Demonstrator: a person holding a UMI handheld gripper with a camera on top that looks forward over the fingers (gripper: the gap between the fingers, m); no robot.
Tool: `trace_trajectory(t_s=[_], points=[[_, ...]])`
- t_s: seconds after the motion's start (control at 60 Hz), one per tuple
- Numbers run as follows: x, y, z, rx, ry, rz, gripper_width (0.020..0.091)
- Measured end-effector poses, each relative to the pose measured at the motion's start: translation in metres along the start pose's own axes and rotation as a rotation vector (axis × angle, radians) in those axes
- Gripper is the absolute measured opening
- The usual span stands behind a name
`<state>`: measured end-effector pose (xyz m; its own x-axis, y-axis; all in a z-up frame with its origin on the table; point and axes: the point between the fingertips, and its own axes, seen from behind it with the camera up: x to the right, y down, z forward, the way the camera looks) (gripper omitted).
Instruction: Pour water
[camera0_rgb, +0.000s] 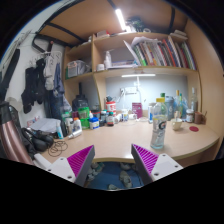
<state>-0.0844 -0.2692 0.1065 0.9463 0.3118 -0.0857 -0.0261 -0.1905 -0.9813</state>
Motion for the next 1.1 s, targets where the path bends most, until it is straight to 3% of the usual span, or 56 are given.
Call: trace_trajectory(t_s=[0.367, 0.783, 1.1], points=[[0.005, -0.077, -0.019, 0.116, 0.007, 0.008, 0.0815], [0.122, -0.052, 0.018, 0.090, 0.159, 0.028, 0.0815], [0.193, -0.036, 0.093, 0.152, 0.191, 0.023, 0.0816]])
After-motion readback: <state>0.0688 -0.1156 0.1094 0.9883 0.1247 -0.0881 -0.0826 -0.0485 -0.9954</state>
